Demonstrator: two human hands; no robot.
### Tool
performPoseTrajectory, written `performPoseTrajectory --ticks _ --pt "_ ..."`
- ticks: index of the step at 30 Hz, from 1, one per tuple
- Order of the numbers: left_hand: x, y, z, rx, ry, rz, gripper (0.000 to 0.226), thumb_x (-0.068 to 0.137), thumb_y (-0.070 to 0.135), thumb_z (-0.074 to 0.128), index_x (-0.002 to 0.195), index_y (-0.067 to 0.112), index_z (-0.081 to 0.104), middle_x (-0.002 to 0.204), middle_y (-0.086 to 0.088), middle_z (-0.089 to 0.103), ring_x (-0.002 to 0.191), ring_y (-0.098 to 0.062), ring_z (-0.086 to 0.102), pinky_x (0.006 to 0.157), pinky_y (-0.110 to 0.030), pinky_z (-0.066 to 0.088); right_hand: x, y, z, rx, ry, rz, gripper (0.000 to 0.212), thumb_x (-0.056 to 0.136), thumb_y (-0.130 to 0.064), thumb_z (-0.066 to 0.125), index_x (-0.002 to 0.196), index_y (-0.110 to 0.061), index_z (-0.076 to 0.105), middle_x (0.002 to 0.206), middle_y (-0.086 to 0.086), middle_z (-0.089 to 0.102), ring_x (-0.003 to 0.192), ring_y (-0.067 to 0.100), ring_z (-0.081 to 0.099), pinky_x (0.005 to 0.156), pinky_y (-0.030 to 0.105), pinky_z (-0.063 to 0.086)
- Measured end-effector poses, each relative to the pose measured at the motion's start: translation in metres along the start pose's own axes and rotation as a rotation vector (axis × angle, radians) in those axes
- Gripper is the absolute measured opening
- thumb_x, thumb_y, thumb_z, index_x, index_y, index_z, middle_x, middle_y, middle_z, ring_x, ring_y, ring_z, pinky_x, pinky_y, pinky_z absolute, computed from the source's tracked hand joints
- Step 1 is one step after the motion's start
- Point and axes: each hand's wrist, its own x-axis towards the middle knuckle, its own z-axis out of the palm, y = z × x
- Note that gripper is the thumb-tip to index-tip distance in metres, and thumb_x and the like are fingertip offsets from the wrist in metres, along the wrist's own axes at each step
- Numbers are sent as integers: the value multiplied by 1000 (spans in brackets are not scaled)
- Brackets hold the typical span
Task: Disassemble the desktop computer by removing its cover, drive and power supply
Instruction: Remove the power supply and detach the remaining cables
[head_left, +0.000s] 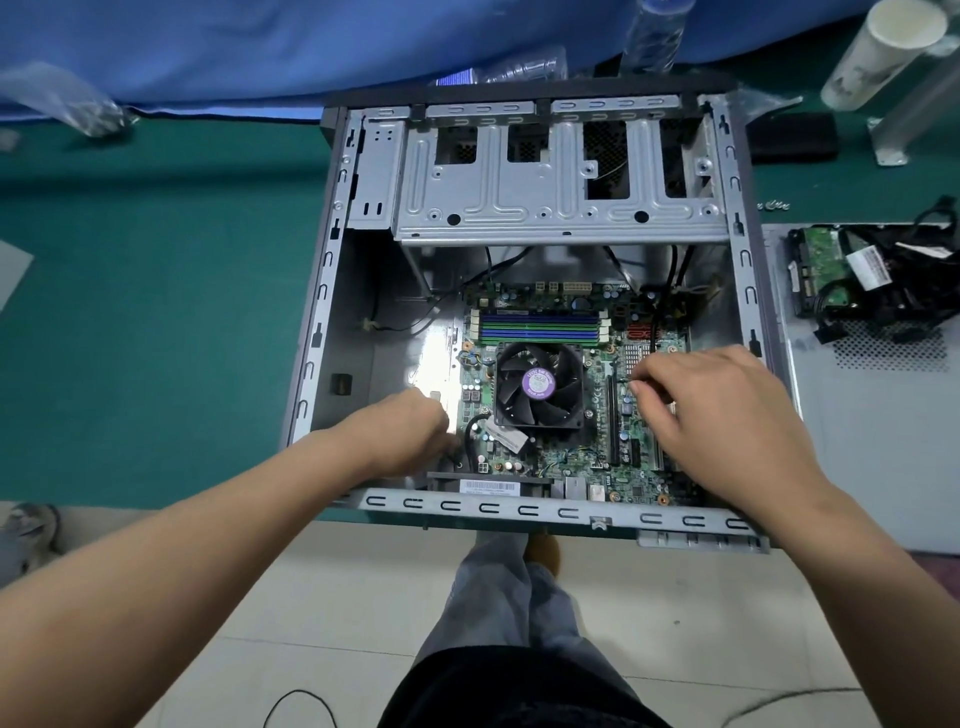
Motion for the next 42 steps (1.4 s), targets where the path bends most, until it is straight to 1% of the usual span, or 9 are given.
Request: performPoseTrajectory --ticks 4,7,11,19,22,26,32,37,42 --pt "1 -3 3 -66 -14 49 25 97 25 52 99 3 64 93 -13 65 82 -28 60 75 -33 49 0 0 0 -7 1 0 21 93 -28 48 84 -17 63 76 -1 68 69 21 60 83 33 38" --pt "1 -4 4 -165 -25 120 17 91 10 58 107 9 63 103 -9 69 94 -24 64 84 -35 51 0 -1 0 -3 1 3 21 93 -28 48 83 -16 63 75 -1 68 68 21 59 84 34 38" --pt "1 -5 3 -156 -22 117 14 93 12 56 102 10 66 87 -4 64 79 -20 59 75 -30 50 0 -1 0 -8 -5 2 22 93 -29 46 84 -17 63 76 -2 68 68 21 60 85 33 38" --pt "8 -4 3 -39 18 78 30 99 28 50 93 3 65 87 -14 67 75 -26 56 68 -29 41 -1 -1 -1 -9 -3 4 22 93 -28 47 85 -16 63 77 -1 68 68 21 60 84 34 39" --pt "7 -9 7 -102 -21 146 13 92 17 60 102 11 65 90 -3 67 84 -21 62 73 -25 46 0 -1 -1 -5 -4 0 22 94 -29 47 85 -16 63 78 -1 69 69 21 60 84 34 38" --pt "4 -13 6 -141 -32 179 23 86 0 58 103 12 67 100 -5 70 93 -19 65 82 -33 52 1 -2 -1 -6 -8 -2 23 94 -29 46 86 -17 63 79 -1 69 70 20 60 84 34 39" --pt "1 -7 1 -57 -21 144 15 94 16 55 99 10 68 90 -8 67 78 -23 59 75 -33 51 0 -2 -2 -5 -4 -2 22 93 -29 47 85 -16 63 77 -1 68 68 20 59 84 34 40" --pt "1 -2 0 65 -3 67 35 100 22 45 86 -4 64 74 -13 54 67 -27 49 65 -33 45 0 -2 -1 -2 0 -1 21 93 -27 50 84 -15 63 77 0 69 68 21 59 84 35 40" --pt "2 -8 5 -84 -30 148 13 94 16 56 103 10 64 94 -8 67 83 -22 61 75 -31 50 0 -2 -1 0 -12 1 22 93 -29 48 87 -16 64 80 -1 69 71 21 60 86 35 40"
